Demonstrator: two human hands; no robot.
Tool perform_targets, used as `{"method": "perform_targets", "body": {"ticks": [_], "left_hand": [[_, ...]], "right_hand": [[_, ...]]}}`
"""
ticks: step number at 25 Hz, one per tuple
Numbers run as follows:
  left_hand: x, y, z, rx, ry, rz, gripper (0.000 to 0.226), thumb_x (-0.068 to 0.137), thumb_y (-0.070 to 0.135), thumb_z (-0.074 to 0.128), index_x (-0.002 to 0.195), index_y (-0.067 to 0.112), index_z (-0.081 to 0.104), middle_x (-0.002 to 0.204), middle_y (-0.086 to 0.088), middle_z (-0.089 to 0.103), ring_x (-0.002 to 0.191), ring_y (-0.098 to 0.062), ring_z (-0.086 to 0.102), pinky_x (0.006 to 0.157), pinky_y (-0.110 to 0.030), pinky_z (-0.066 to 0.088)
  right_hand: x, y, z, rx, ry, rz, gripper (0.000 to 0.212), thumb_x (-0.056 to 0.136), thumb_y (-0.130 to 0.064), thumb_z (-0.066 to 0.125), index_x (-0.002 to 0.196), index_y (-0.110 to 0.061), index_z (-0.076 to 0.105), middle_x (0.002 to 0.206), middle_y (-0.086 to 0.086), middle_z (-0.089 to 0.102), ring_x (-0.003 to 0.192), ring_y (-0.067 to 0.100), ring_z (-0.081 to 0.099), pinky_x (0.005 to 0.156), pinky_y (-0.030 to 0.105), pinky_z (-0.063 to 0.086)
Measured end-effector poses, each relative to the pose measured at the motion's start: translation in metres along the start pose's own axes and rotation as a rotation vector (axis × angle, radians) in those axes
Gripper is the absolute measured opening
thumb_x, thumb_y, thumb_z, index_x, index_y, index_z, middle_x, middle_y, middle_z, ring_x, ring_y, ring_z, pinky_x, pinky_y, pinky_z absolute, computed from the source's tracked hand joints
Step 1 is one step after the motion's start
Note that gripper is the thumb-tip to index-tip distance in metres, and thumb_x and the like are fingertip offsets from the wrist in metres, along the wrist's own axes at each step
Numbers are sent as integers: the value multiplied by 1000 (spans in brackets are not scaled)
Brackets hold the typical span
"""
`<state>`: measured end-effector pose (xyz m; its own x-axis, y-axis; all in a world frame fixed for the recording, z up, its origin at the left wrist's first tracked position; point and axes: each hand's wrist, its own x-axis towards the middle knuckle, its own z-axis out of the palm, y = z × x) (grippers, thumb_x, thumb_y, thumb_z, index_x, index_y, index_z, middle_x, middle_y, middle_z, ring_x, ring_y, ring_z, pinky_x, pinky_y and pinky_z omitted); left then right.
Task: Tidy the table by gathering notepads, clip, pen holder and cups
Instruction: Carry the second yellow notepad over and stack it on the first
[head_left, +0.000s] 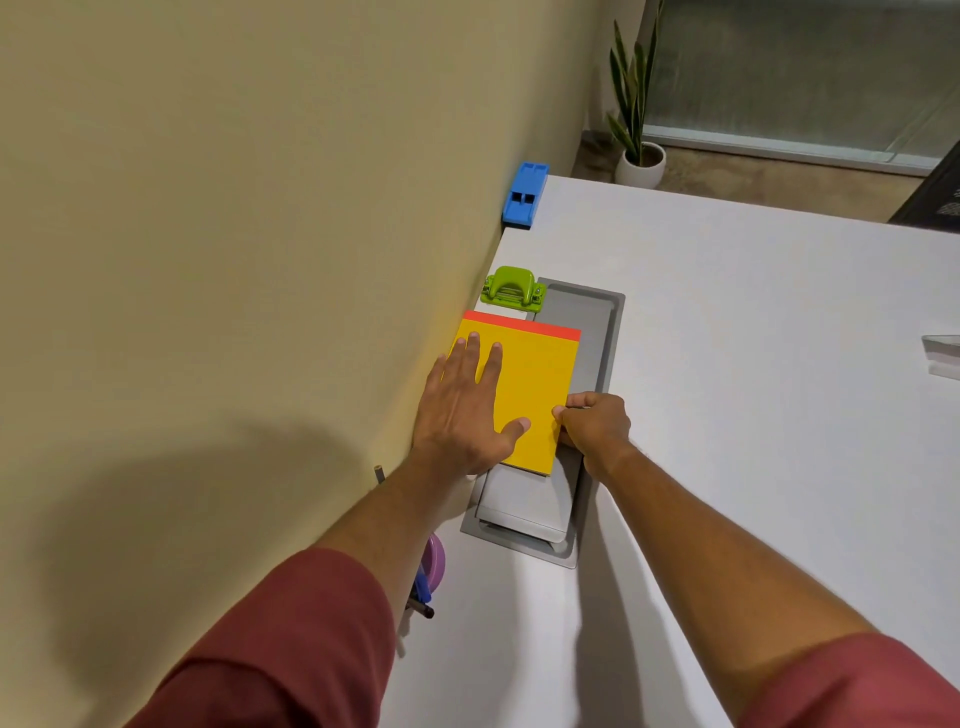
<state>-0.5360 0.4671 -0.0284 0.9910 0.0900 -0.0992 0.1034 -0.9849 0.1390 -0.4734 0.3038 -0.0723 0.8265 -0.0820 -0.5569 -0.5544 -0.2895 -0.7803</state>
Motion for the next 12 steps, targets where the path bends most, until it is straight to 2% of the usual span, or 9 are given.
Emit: {"method": "perform_targets", "body": {"ticks": [1, 3, 5, 7, 9, 12], "left_hand": [[0, 0, 0, 4, 3, -2, 97, 85, 69, 43, 156, 18, 0, 165, -14, -3, 152, -29, -2, 122, -44, 2], [1, 0, -1, 17, 1, -5, 97, 85, 69, 43, 156, 18, 0, 165, -14, -2, 152, -29, -2, 122, -44, 2], [1, 0, -2, 32, -5, -8, 98, 85, 70, 42, 156, 18, 0, 165, -14, -2, 152, -30, -1, 122, -45, 3], [0, 0, -3, 47, -11, -11, 98, 84, 70, 42, 156, 18, 0, 164, -15, -2, 152, -30, -1, 122, -45, 4], [-3, 2, -6, 54, -12, -8, 98, 85, 71, 42, 156, 18, 0, 164, -15, -2, 152, -30, -1, 122, -45, 4], [-7, 6, -11, 52, 7, -2, 99, 84, 70, 43, 156, 17, 1, 164, -15, -1, 152, -30, 0, 122, -46, 4]], "right_hand": [[-1, -1, -1, -32, 9, -20, 15, 83, -11, 75, 75, -18, 65, 96, 16, 69, 97, 34, 68, 90, 51, 56], [-3, -2, -1, -113, 25, -66, 12, 82, -15, 77, 78, -6, 70, 92, 20, 71, 91, 37, 68, 86, 52, 57], [-4, -2, -1, -171, 18, -97, 24, 81, -19, 78, 87, 4, 72, 94, 24, 71, 92, 39, 68, 84, 53, 57], [-7, -3, -2, -171, -19, -90, 33, 81, -23, 78, 101, 2, 71, 108, 21, 70, 100, 37, 67, 88, 51, 56], [-15, -5, -6, -143, -57, -71, 49, 84, -26, 75, 126, -4, 62, 128, 15, 63, 115, 32, 62, 99, 47, 52], [-29, -8, -14, -225, -59, -166, 59, 87, -32, 69, 138, -7, 51, 138, 13, 58, 125, 29, 56, 104, 39, 46]]}}
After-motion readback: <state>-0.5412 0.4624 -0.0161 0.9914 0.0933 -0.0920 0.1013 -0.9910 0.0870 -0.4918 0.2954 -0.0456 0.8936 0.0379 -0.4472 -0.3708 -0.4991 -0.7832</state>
